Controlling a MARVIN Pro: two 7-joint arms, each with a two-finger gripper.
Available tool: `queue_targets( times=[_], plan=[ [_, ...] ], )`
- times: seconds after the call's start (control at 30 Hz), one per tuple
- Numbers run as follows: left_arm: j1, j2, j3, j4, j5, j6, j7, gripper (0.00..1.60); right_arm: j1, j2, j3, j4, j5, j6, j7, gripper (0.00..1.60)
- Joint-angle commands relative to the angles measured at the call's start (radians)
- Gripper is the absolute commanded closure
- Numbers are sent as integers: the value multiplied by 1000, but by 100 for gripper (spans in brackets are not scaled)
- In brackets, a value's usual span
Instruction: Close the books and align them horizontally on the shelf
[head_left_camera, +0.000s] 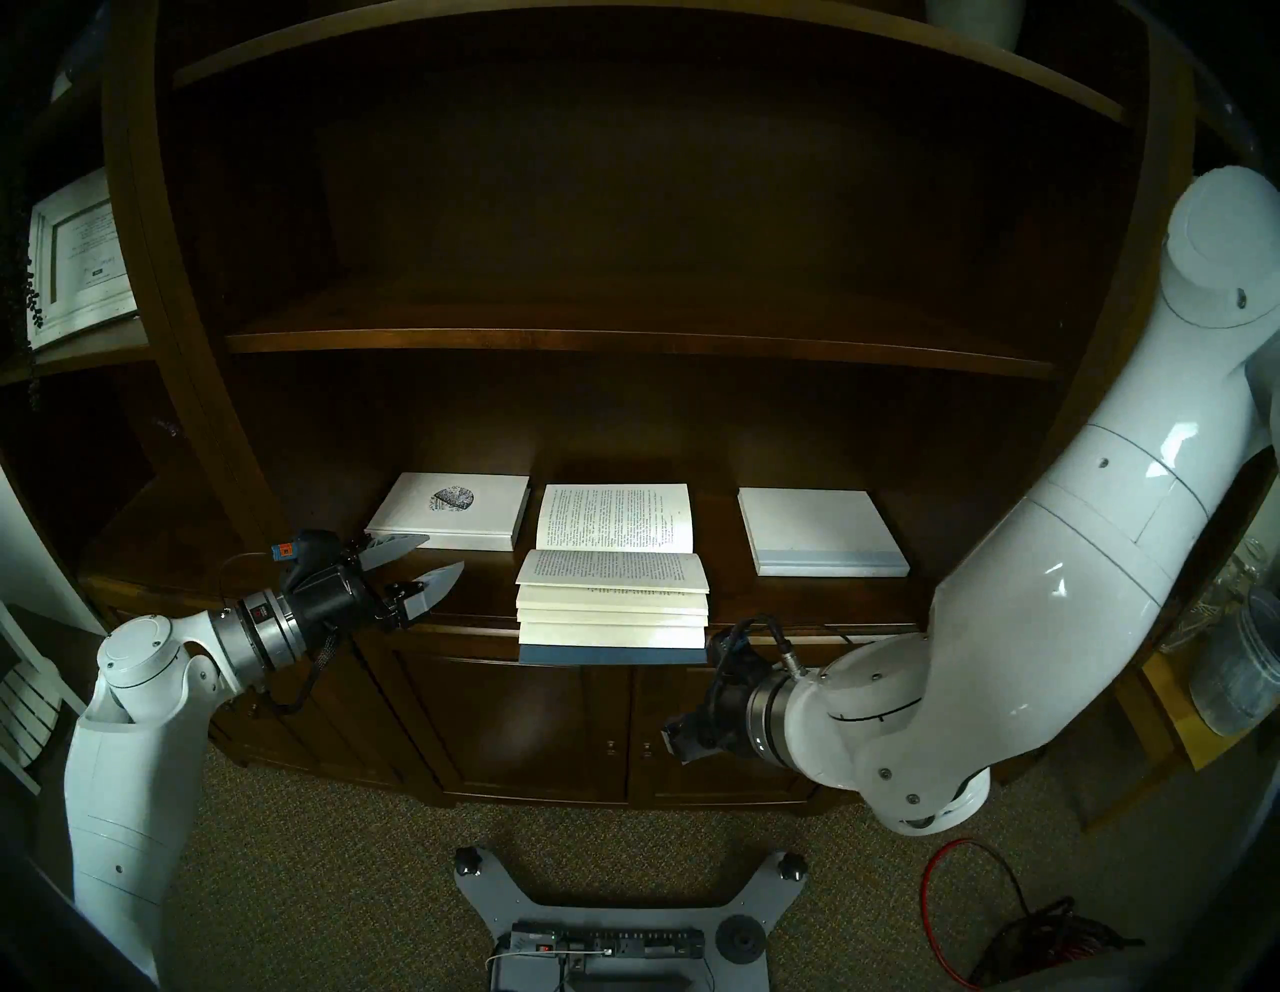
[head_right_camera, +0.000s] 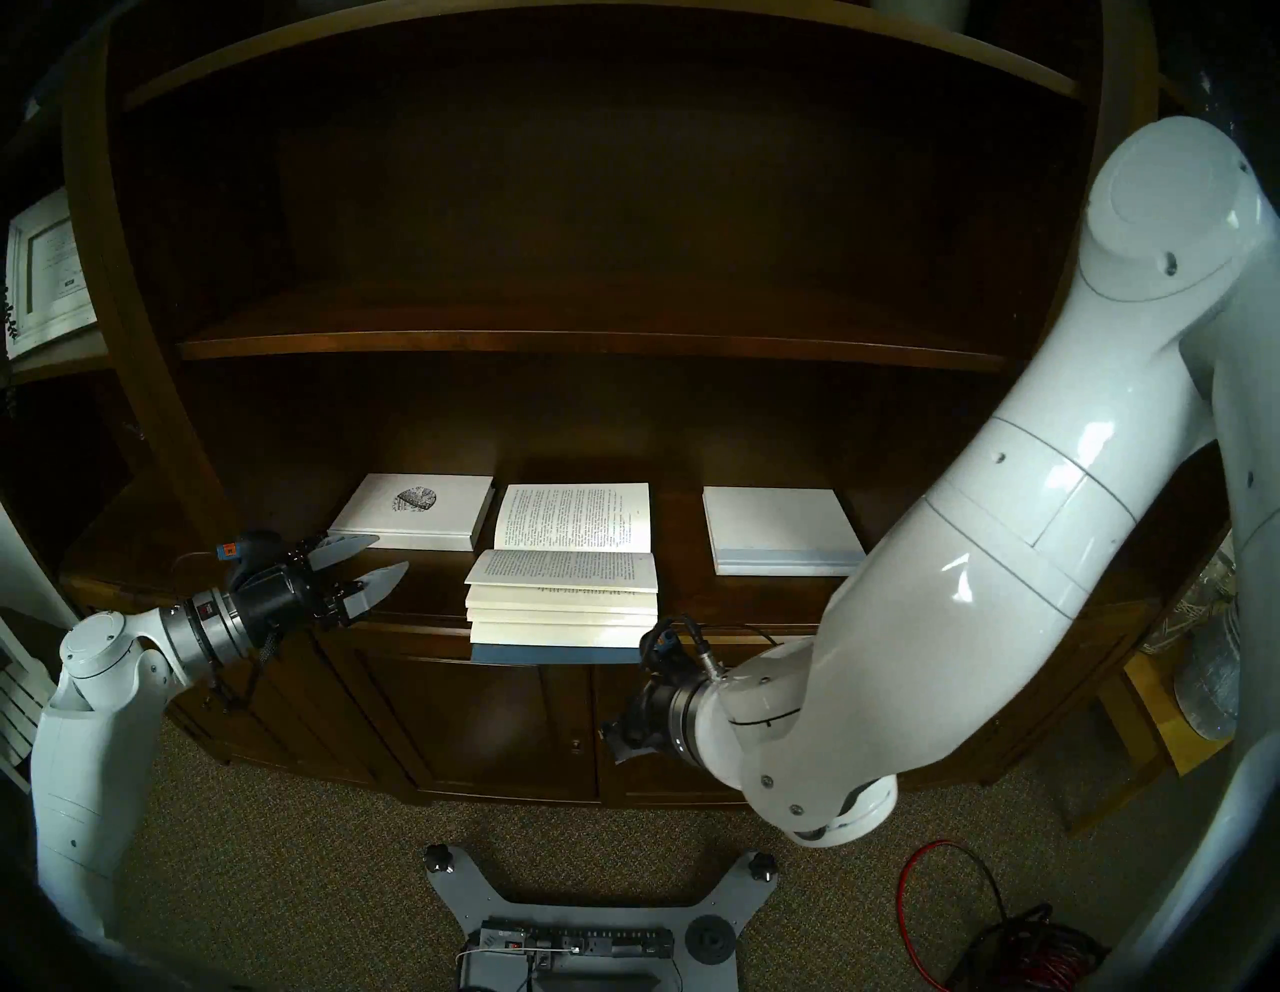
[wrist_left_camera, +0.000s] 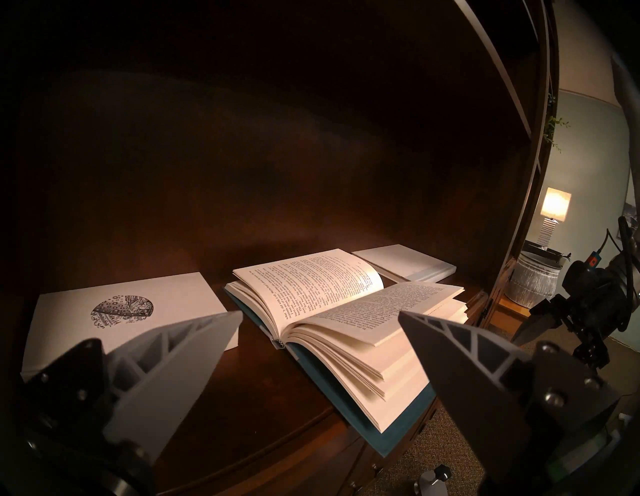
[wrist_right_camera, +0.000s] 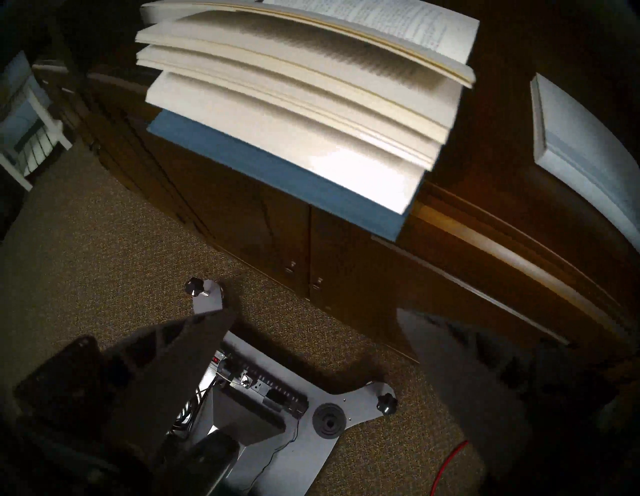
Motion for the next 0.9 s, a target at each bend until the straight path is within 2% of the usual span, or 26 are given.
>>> queue_targets(
  times=[0.0,0.07,0.23,0.43,0.57,0.67,0.73,0.87],
  plan=[
    [-20,0,-11,-21,-11,-4,2,0,-91,-76,59,71,44,33,-27,0],
    [-20,-1,-12,-21,-11,-4,2,0,-118,-79,80,110,82,58,-21,0],
    [-19,-1,-12,-22,-11,-4,2,0,-145,-80,106,152,118,73,-4,0],
    [-19,-1,-12,-22,-11,-4,2,0,-183,-96,136,198,122,12,-25,0],
    [-19,-1,-12,-22,-11,-4,3,0,-182,-94,138,204,122,-15,-35,0],
    [-19,-1,-12,-22,-11,-4,2,0,-168,-105,145,196,125,-49,-75,0],
    [-20,-1,-12,-22,-11,-4,2,0,-164,-123,153,194,136,-91,-136,0],
    [-19,-1,-12,-22,-11,-4,3,0,-168,-122,155,197,136,-118,-157,0]
  ],
)
